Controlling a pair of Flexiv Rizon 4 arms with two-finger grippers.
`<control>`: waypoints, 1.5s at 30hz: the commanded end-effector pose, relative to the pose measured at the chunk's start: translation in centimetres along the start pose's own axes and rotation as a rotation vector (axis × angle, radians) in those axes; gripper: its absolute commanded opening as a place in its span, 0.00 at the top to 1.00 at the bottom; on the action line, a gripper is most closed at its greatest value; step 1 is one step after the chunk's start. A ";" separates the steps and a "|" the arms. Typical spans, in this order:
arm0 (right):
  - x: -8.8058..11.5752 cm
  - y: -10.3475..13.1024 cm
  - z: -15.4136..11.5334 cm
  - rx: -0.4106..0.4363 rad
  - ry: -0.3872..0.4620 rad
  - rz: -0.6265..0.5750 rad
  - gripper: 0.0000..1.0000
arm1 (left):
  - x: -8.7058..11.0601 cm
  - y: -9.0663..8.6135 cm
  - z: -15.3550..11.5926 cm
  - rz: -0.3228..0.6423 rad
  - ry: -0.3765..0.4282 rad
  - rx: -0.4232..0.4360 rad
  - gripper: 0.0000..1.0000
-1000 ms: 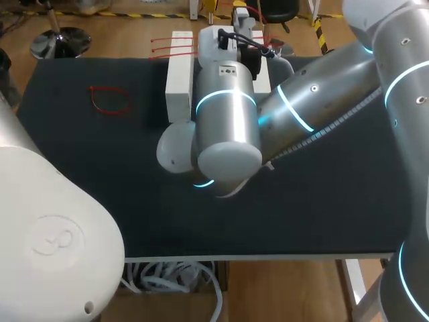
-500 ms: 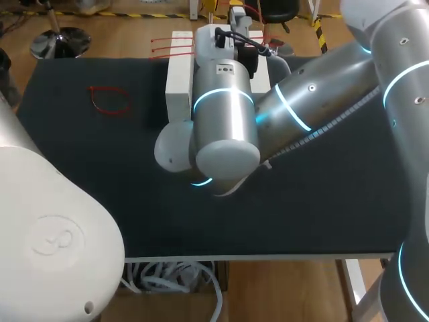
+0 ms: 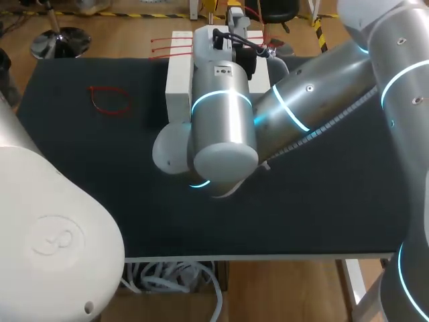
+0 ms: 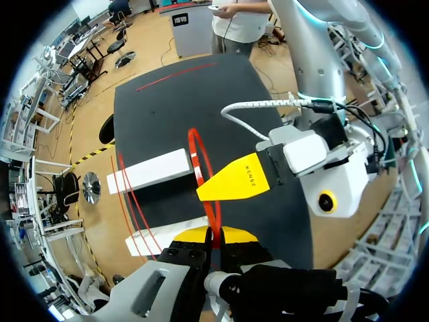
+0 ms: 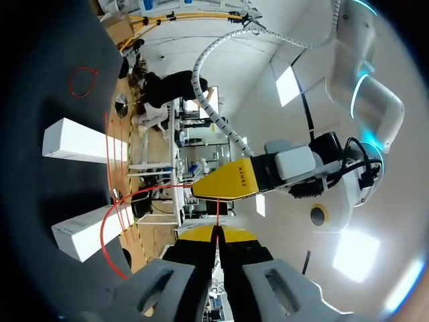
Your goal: Grab the tape and strap the tape.
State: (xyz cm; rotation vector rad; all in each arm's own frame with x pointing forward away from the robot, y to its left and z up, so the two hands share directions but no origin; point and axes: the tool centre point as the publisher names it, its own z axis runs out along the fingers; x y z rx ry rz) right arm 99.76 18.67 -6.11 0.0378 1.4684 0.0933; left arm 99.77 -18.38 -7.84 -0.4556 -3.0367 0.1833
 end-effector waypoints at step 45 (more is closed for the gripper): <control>-0.8 -0.5 -1.5 0.059 -0.012 -0.040 1.00 | 0.1 0.0 -0.1 0.001 0.001 -0.002 1.00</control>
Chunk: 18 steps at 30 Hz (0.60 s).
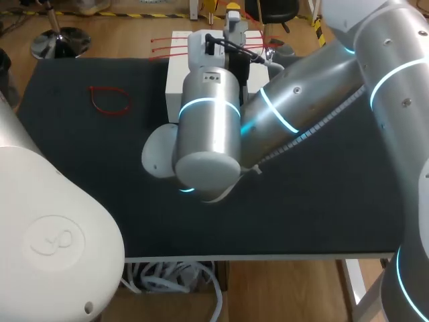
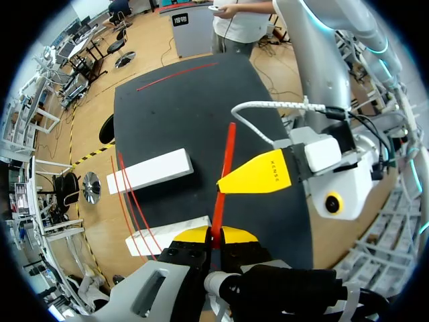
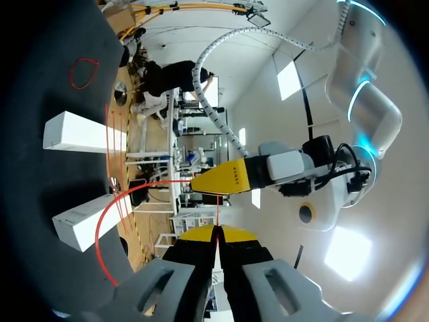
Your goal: Grab the tape and strap the tape.
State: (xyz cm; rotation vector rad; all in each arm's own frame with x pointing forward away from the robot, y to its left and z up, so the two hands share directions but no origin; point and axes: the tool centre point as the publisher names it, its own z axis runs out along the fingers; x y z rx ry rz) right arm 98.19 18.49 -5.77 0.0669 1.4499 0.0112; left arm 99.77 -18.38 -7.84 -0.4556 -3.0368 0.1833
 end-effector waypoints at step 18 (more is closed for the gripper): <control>0.0 0.0 0.5 -0.044 0.035 -0.001 1.00 | 0.1 0.0 -0.1 0.001 0.001 -0.002 1.00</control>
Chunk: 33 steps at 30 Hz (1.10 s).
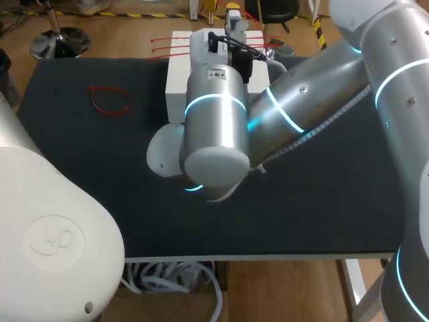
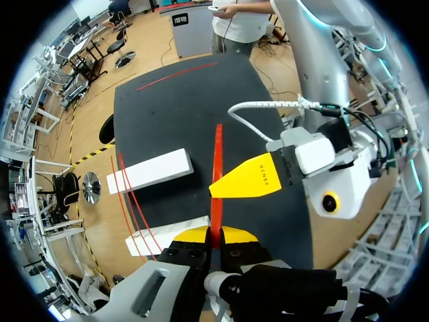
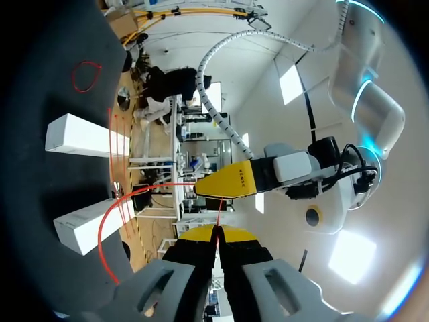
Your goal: Grab the tape and strap the tape.
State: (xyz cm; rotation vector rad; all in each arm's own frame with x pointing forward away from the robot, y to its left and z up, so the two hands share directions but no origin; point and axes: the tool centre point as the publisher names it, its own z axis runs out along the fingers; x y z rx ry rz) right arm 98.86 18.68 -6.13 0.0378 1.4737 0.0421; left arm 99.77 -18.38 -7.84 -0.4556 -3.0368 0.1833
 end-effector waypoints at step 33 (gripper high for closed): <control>-0.4 -0.6 -0.2 -0.005 0.023 -0.003 1.00 | 0.1 0.0 -0.1 0.001 0.001 -0.002 1.00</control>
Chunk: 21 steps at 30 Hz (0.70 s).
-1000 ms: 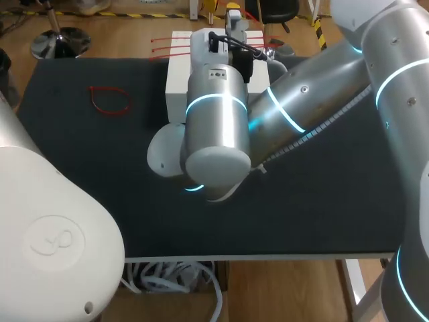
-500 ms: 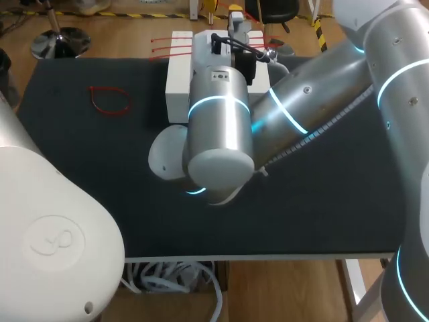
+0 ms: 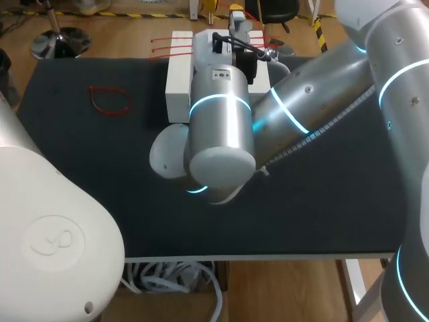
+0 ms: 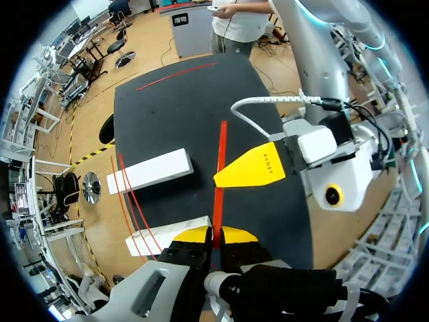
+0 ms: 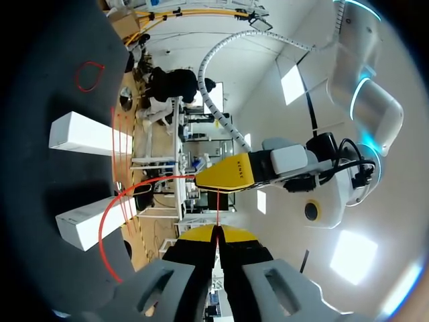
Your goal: Grab the tape and strap the tape.
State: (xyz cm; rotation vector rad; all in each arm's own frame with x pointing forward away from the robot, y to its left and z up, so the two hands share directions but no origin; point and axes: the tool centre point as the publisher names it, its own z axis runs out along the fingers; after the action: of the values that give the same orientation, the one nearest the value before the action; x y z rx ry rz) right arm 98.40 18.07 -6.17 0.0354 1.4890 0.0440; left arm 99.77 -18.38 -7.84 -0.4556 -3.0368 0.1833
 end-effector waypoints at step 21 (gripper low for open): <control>-0.1 0.5 0.5 -0.020 0.023 0.000 1.00 | 0.1 0.0 -0.1 0.001 0.001 -0.002 1.00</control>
State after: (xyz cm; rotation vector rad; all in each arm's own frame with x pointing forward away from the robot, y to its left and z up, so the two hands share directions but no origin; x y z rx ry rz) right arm 98.91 18.65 -6.34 0.0228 1.5034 0.0591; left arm 99.77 -18.38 -7.84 -0.4555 -3.0368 0.1833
